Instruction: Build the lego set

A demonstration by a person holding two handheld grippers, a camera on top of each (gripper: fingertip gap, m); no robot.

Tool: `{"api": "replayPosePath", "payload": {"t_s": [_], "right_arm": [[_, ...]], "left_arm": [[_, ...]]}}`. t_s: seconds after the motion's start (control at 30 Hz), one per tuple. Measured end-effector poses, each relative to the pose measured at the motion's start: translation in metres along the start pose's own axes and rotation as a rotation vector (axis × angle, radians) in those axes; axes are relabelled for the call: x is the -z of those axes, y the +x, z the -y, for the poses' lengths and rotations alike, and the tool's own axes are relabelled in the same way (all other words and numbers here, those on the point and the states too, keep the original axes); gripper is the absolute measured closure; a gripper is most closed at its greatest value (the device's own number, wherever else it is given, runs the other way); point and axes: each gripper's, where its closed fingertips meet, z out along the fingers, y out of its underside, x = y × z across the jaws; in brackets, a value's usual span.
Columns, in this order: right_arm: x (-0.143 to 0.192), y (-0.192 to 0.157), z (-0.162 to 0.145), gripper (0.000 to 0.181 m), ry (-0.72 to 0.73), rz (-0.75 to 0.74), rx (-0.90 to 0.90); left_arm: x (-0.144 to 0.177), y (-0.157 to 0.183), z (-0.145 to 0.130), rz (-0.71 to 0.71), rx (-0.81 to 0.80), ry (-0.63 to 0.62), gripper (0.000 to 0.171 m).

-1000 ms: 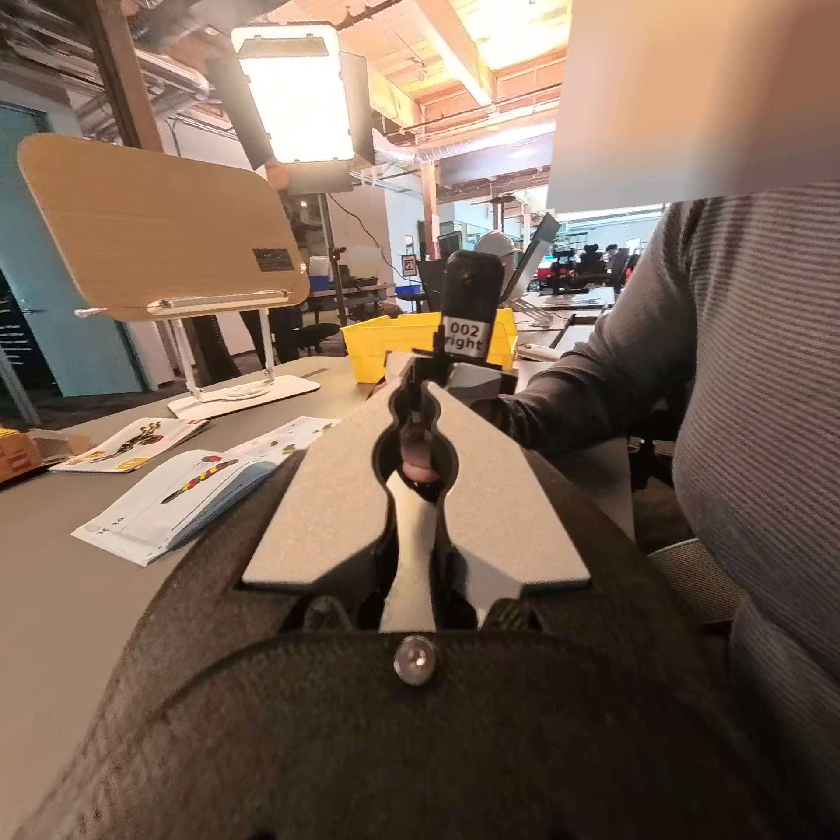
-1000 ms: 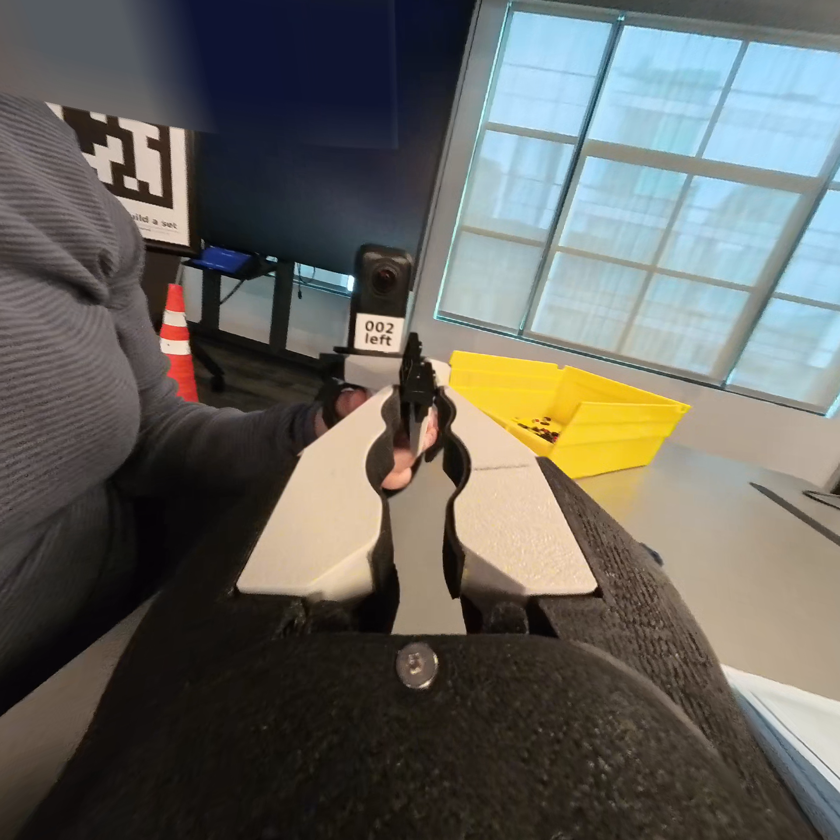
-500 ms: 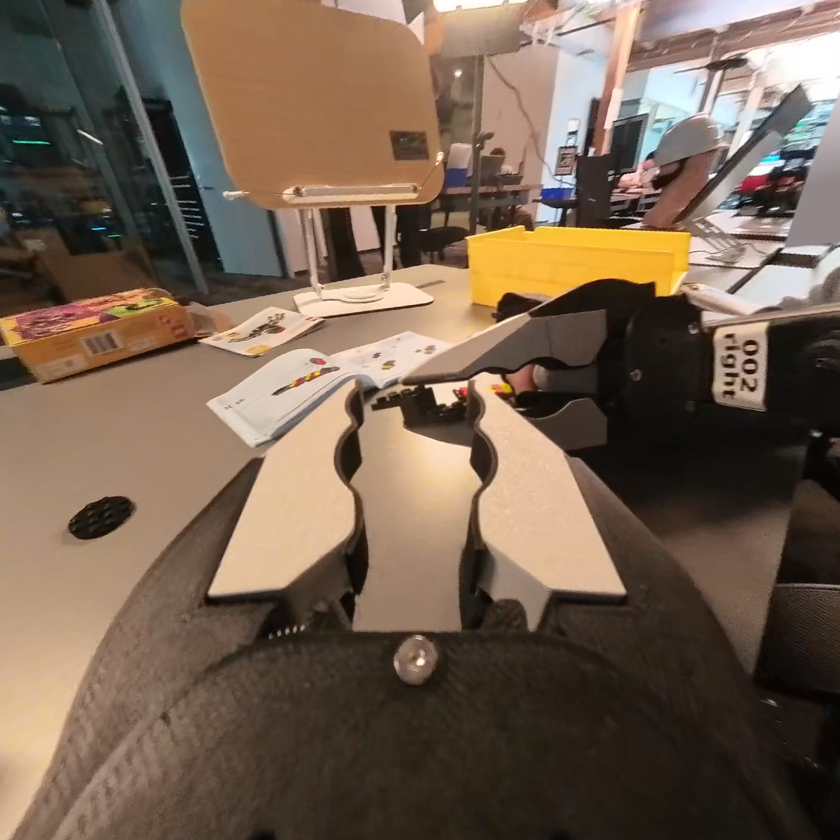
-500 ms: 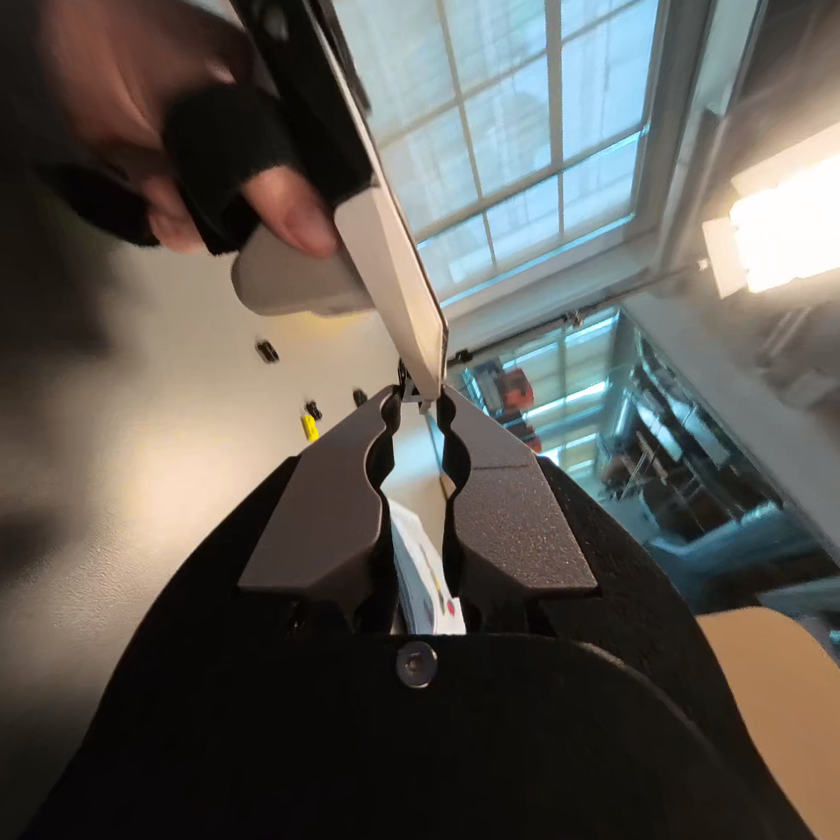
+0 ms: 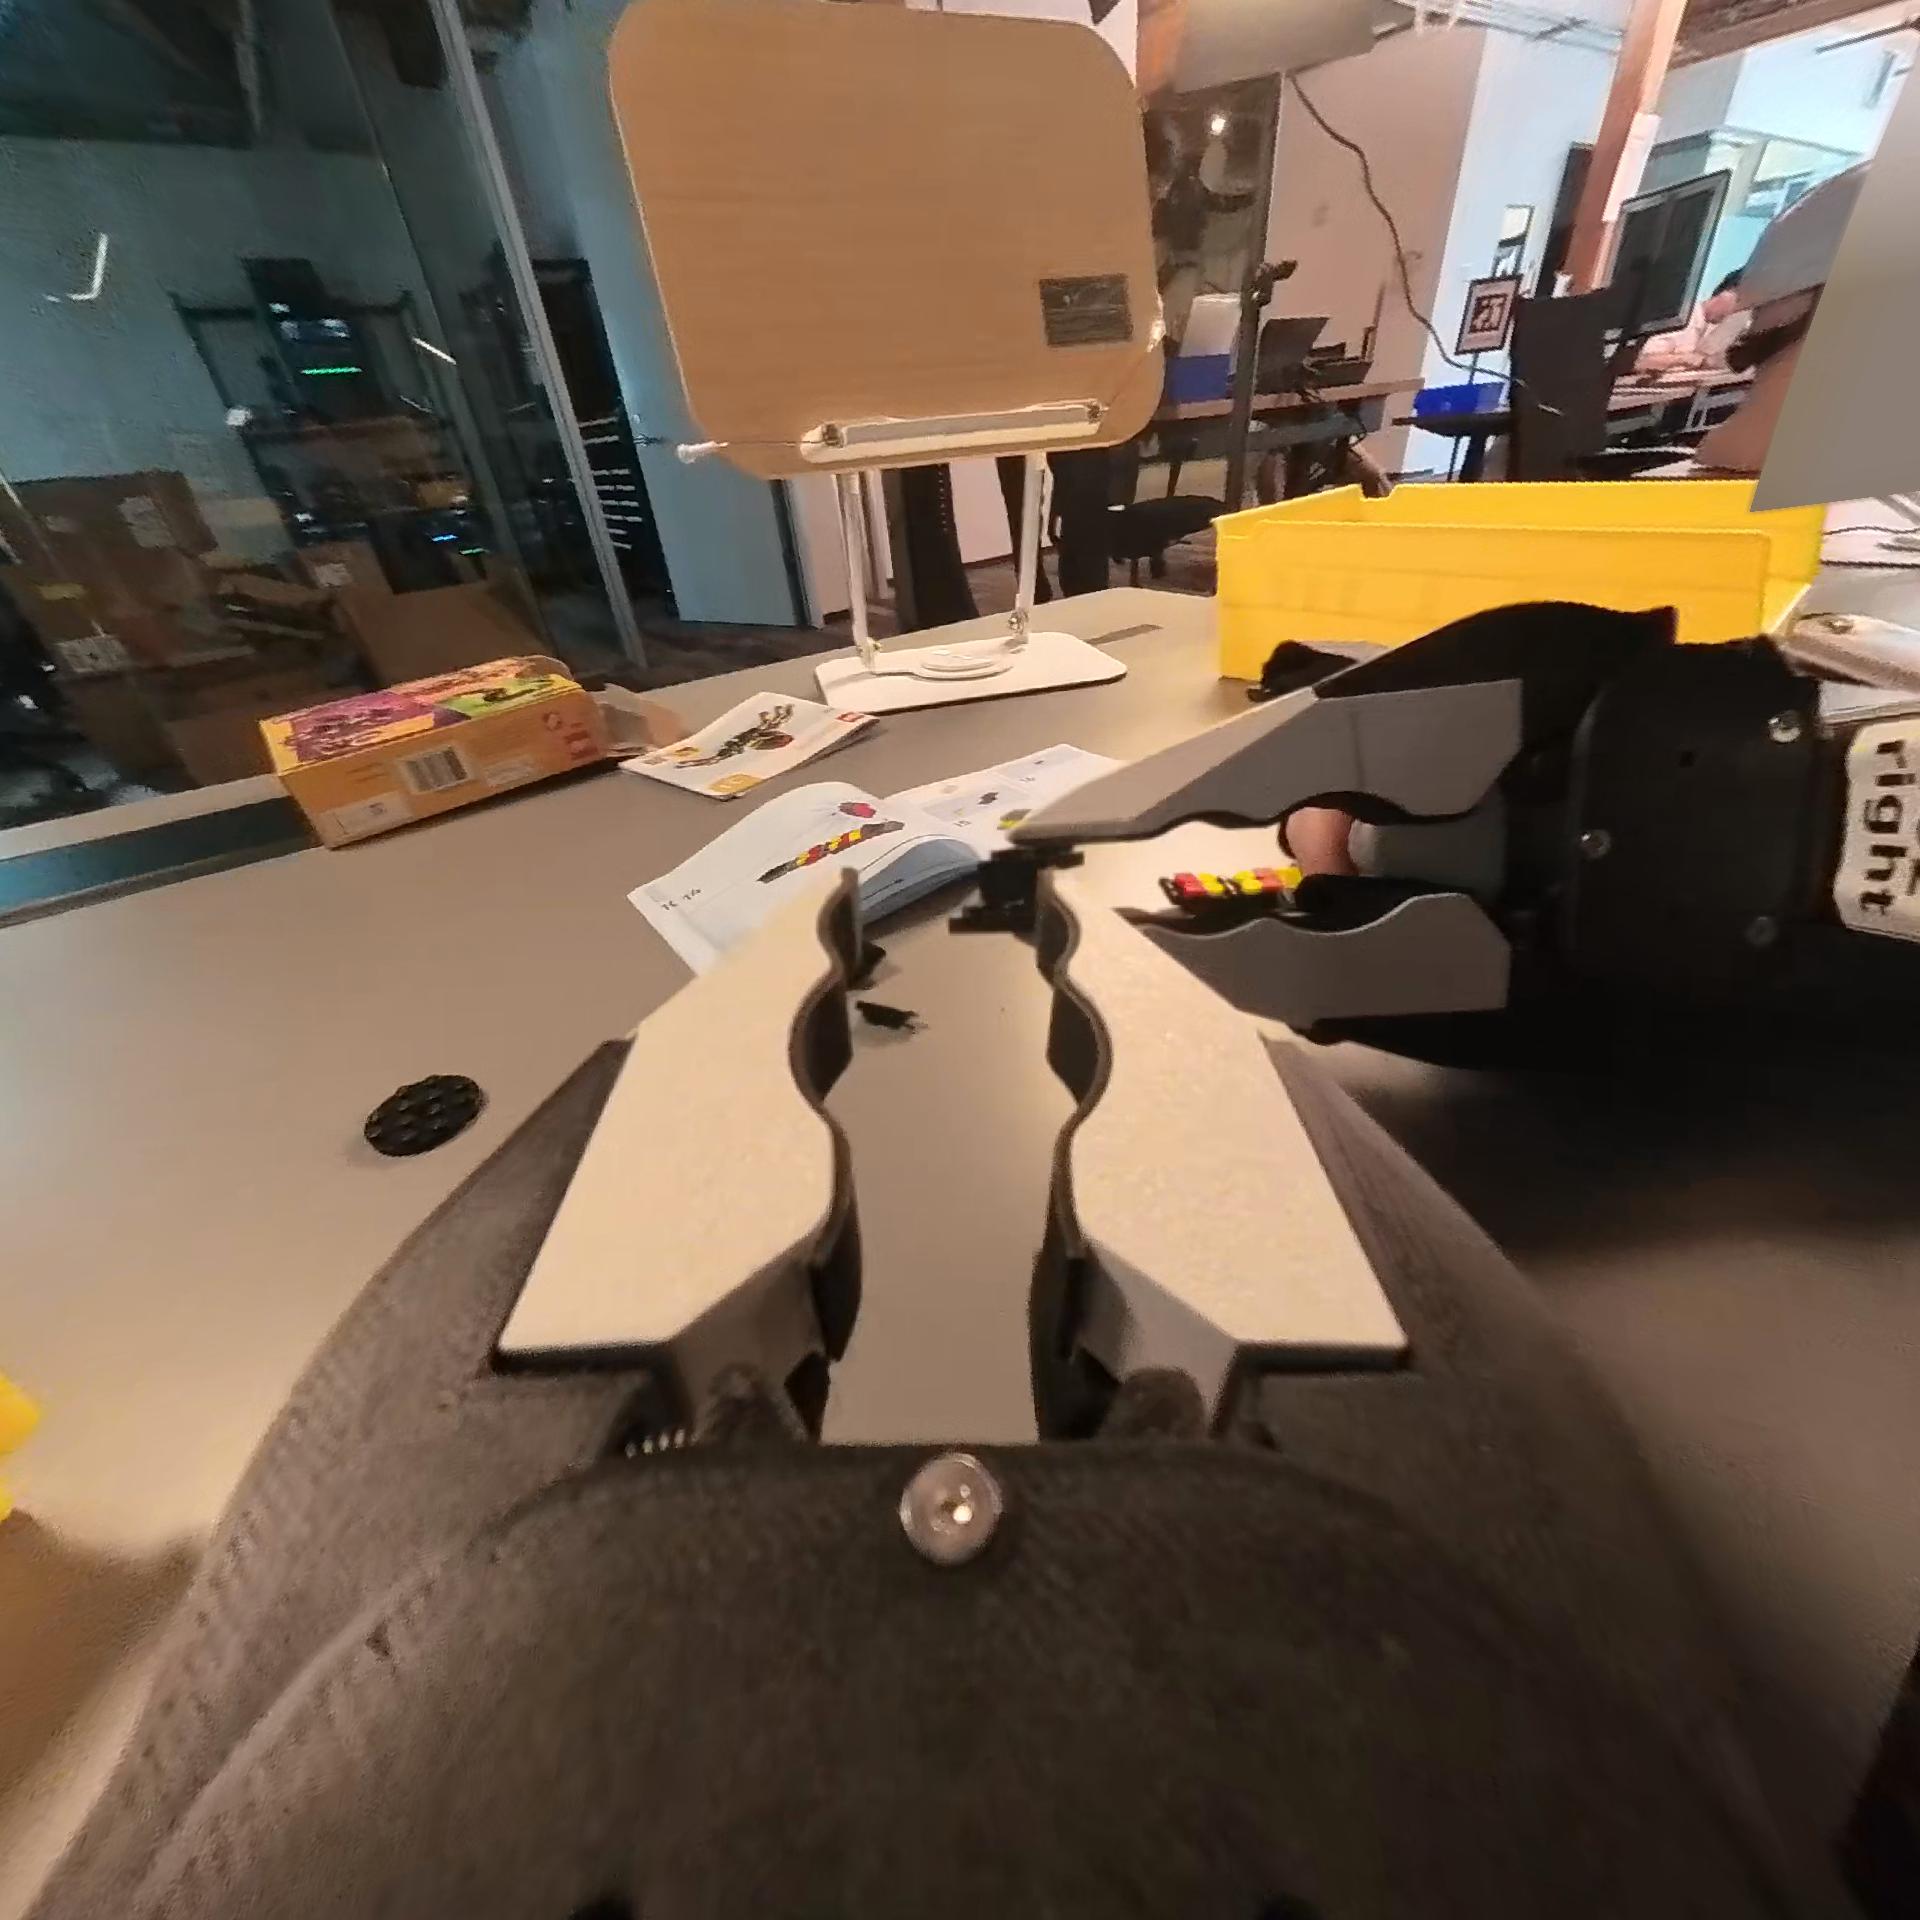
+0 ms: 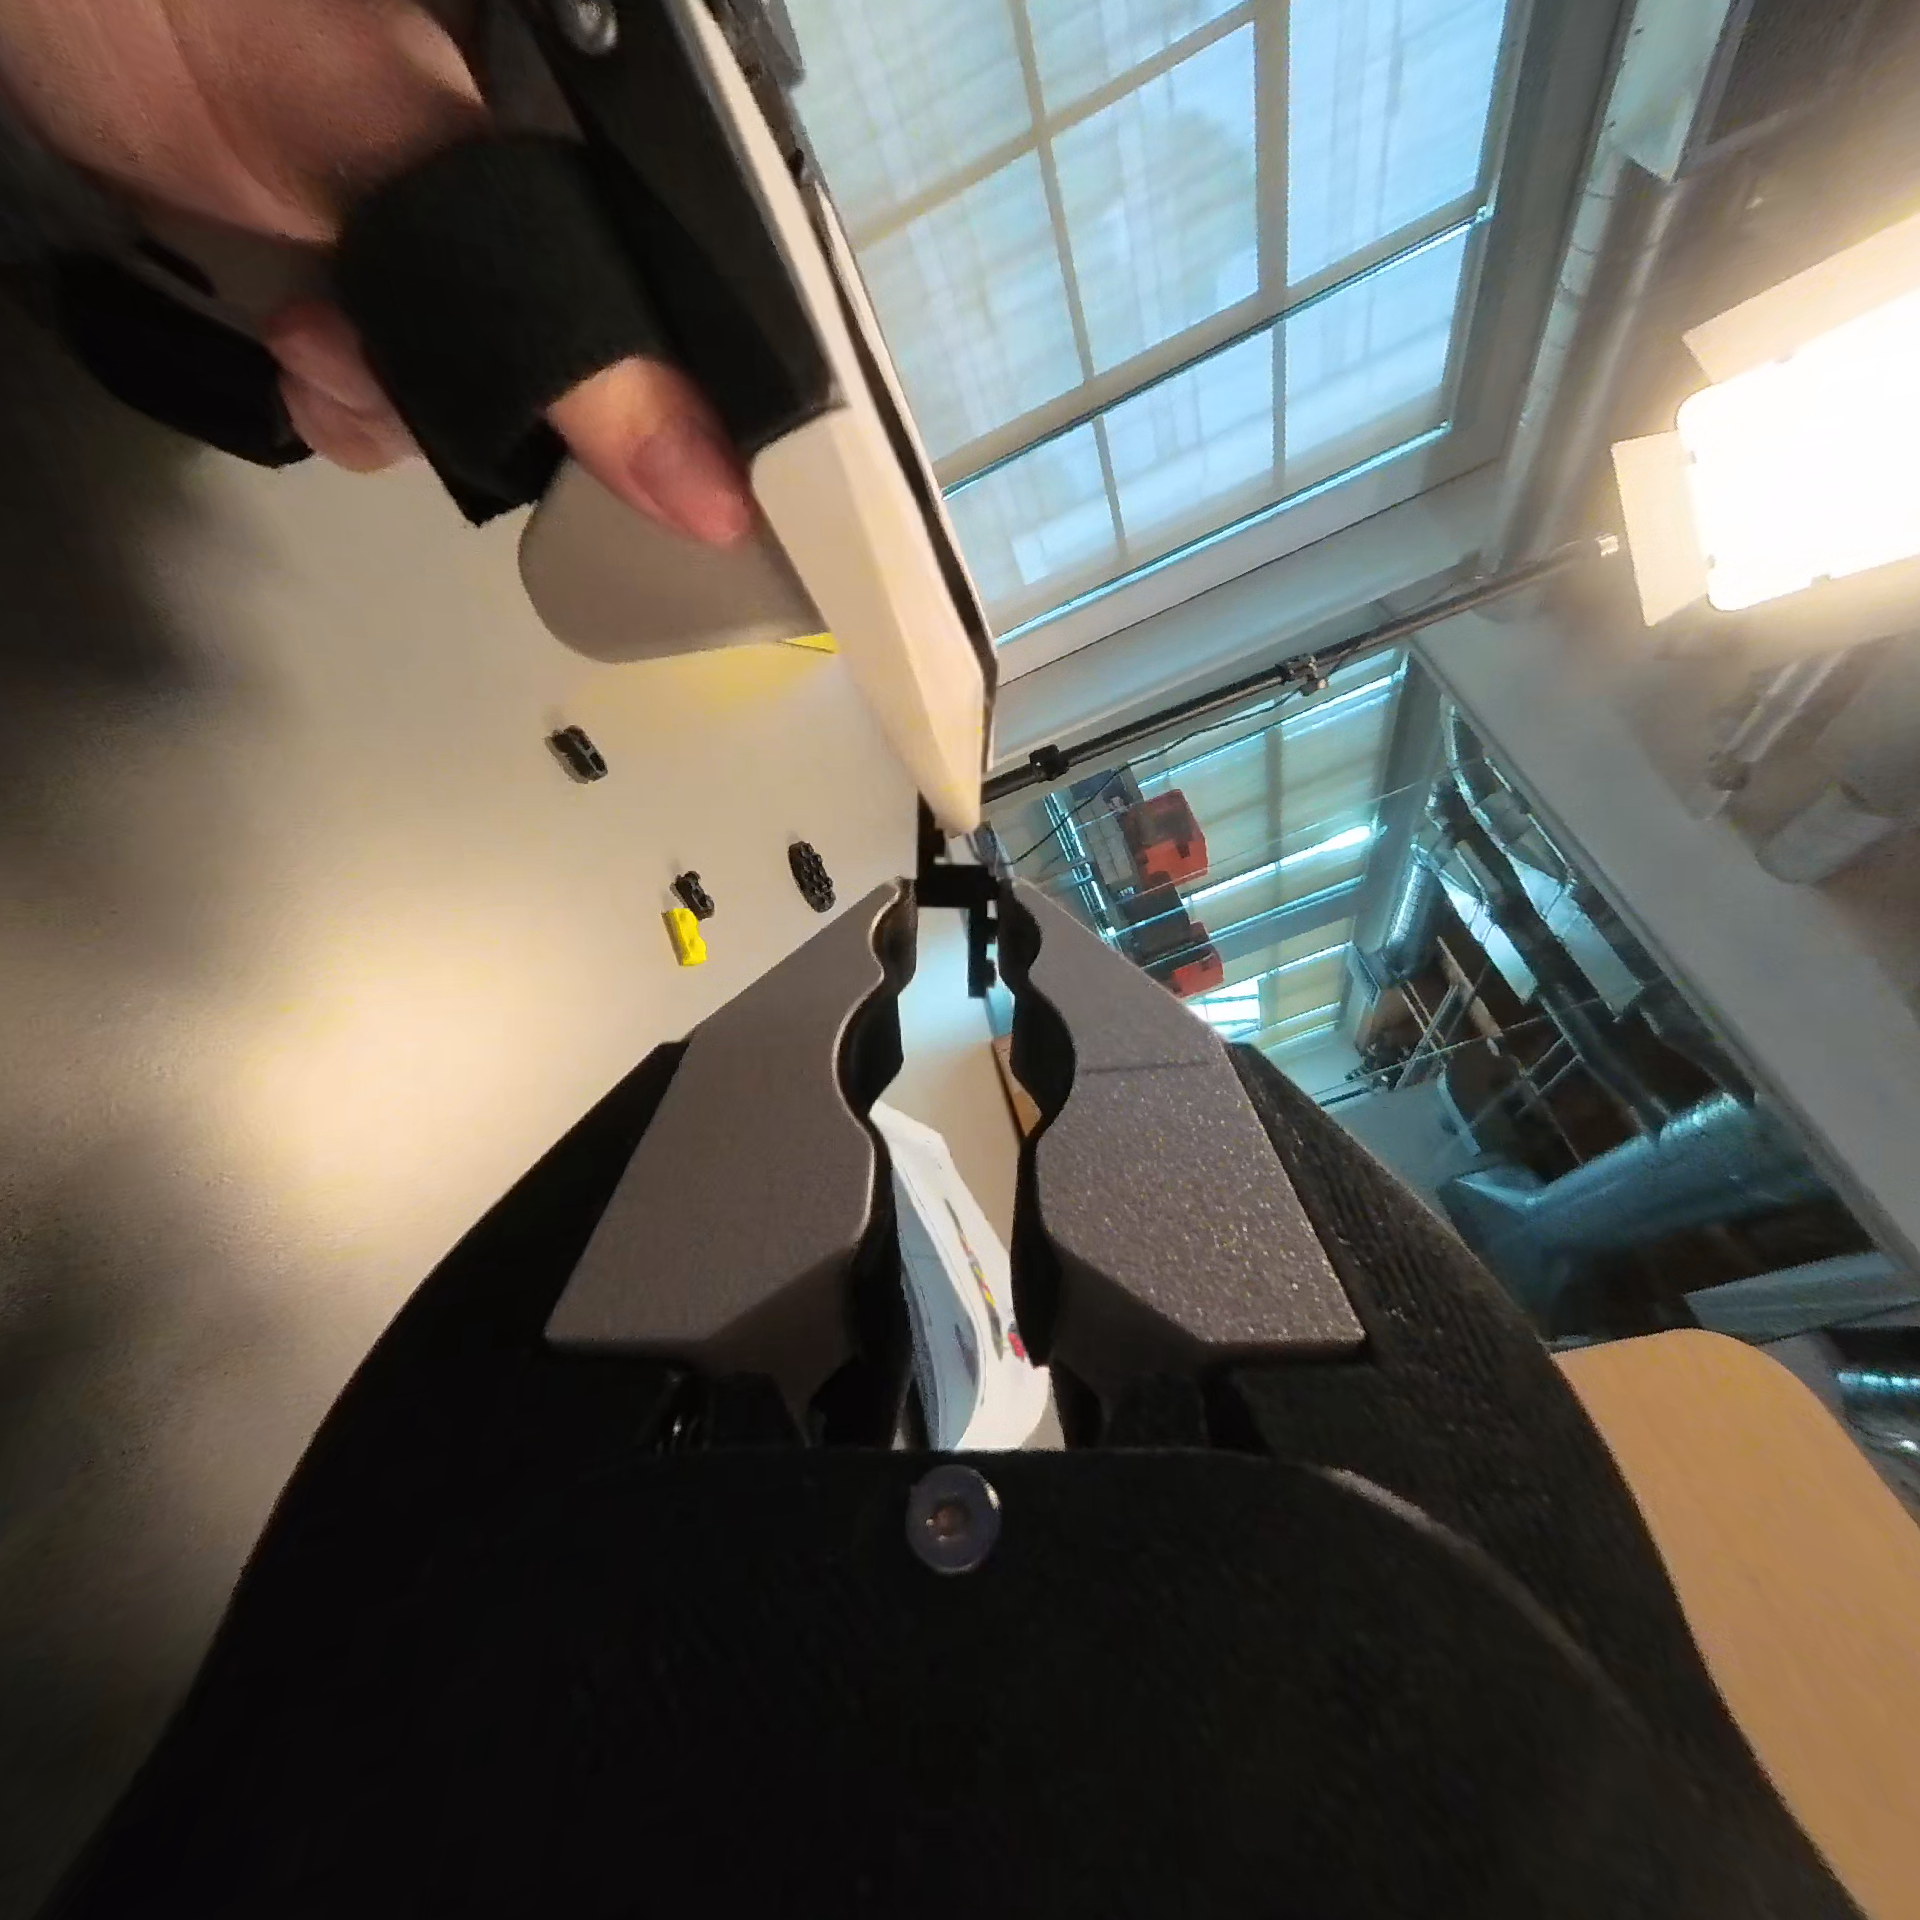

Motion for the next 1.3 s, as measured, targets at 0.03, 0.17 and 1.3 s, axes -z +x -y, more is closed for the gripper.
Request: {"api": "replayPosePath", "payload": {"t_s": [0.03,0.17,1.3], "right_arm": [[0.0,-0.001,0.0,0.168,-0.001,0.003,0.002],[0.001,0.0,0.001,0.168,0.008,0.004,0.0],[0.015,-0.008,-0.025,0.168,-0.058,0.054,0.066]], "left_arm": [[0.0,0.002,0.0,-0.018,0.004,0.0,0.139],[-0.004,0.016,-0.004,-0.098,-0.006,-0.025,0.13],[-0.009,-0.026,-0.075,-0.147,-0.006,-0.509,0.132]]}}
